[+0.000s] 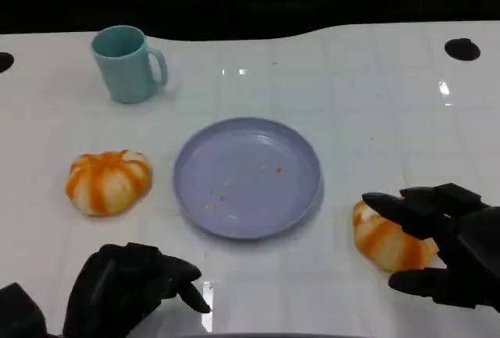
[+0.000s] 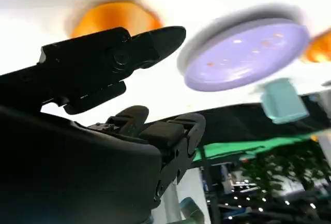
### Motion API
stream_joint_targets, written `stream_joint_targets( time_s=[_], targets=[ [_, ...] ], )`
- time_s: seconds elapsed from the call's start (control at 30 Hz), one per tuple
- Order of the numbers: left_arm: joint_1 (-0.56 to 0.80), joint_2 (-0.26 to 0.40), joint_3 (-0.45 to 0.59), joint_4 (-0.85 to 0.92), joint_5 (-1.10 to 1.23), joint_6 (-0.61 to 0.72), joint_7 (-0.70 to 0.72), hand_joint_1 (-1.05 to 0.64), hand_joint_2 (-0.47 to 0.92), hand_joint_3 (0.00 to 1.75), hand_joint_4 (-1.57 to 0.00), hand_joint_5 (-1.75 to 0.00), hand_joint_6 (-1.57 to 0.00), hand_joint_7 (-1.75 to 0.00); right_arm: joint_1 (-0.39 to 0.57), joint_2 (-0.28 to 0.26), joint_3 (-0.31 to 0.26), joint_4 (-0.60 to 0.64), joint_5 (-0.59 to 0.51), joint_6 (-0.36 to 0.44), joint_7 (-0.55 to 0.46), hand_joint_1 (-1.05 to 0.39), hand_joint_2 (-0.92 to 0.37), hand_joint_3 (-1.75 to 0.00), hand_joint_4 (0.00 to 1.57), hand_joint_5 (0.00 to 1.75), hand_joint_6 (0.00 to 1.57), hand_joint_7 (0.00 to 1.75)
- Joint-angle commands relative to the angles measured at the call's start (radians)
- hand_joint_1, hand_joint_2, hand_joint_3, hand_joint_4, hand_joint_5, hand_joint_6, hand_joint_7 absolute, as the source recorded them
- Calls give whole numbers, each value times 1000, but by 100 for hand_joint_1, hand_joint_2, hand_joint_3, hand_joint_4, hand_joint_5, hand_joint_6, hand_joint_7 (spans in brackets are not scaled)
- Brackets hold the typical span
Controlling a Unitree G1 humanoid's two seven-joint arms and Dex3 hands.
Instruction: Grasp the bread from the table and place it into the plate.
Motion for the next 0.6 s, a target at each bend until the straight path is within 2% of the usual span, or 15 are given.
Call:
stream_joint_targets(
  time_s=[0.03,0.3,0.6],
  targets=[
    [2,13,4,-1,7,-9,2,-97,88,0,-121,-94,-156,0,16,-35,11,-46,-50,58,-7,-60,-85,0,21,28,36,0],
    [1,4,-2,-2,11,-7,10,-98,88,0,-121,-94,-157,-1,2,-57,64,-38,-104,136,5,-56,-84,0,20,28,36,1],
    [5,-8,-6,-10,17,-7,17,-97,88,0,-121,-94,-156,0,-60,-78,128,52,-165,174,-35,-56,-86,-1,24,25,39,1]
  ],
)
